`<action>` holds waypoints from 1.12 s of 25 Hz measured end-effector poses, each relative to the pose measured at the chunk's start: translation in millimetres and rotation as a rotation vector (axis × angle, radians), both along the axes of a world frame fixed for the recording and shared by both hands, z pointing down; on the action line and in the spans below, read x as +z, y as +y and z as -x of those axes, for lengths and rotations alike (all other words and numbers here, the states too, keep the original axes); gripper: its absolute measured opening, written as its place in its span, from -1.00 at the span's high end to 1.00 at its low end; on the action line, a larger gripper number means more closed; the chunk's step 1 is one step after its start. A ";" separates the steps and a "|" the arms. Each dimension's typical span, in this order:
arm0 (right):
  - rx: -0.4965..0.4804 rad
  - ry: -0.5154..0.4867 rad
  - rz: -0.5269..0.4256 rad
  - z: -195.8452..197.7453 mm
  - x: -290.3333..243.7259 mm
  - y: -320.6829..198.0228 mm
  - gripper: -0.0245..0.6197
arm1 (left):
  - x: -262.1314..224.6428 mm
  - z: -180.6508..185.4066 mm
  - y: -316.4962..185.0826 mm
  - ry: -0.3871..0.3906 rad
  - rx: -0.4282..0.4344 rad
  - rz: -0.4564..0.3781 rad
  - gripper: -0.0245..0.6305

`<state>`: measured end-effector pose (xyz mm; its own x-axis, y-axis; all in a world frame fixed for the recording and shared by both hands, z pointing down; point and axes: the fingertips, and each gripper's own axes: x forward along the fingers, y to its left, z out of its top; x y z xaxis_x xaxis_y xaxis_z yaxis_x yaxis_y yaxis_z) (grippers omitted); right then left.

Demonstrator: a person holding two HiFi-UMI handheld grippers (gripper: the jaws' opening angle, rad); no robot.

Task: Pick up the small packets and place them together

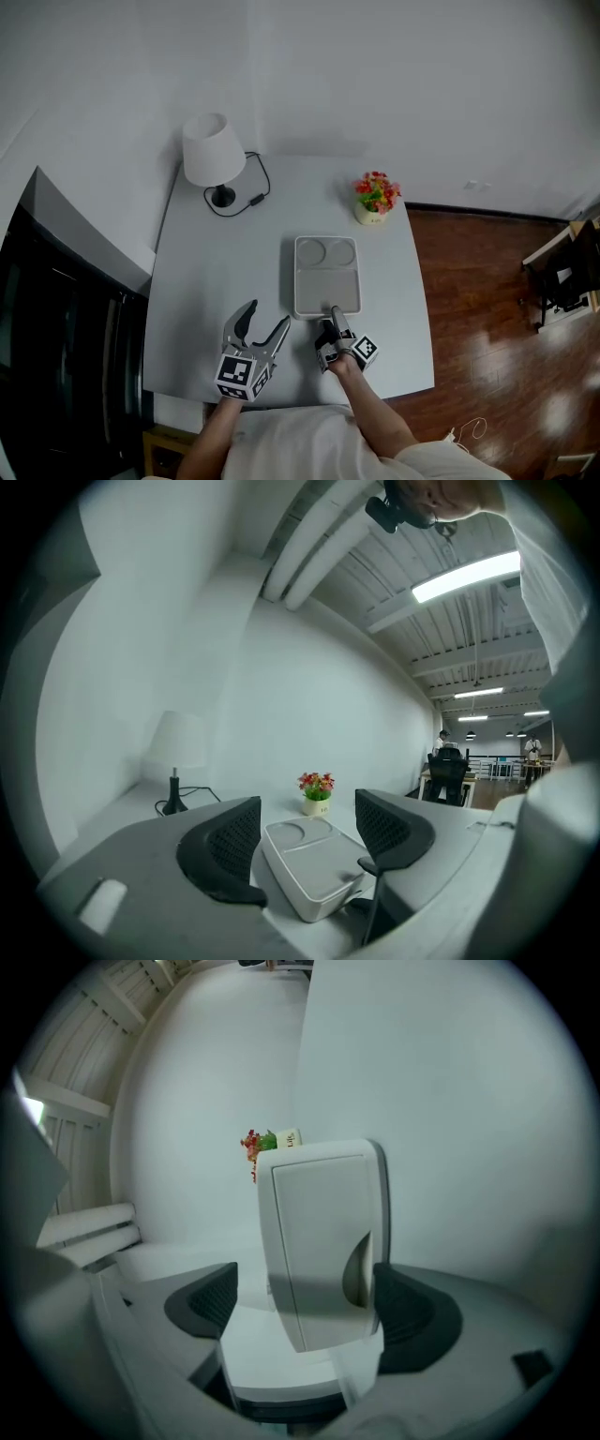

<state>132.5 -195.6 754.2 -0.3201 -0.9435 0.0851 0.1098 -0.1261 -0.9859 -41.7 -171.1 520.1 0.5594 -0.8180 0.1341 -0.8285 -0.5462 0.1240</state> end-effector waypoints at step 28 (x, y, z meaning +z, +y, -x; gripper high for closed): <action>0.048 0.015 0.028 -0.8 11.3 -3.3 0.14 | 41.6 29.0 46.9 -0.023 -0.025 0.119 -0.05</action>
<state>133.2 -199.0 765.5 -0.2733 -0.9549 0.1157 0.1020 -0.1484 -0.9836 -70.7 -124.3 561.7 0.5343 -0.8095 0.2434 -0.8452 -0.5076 0.1673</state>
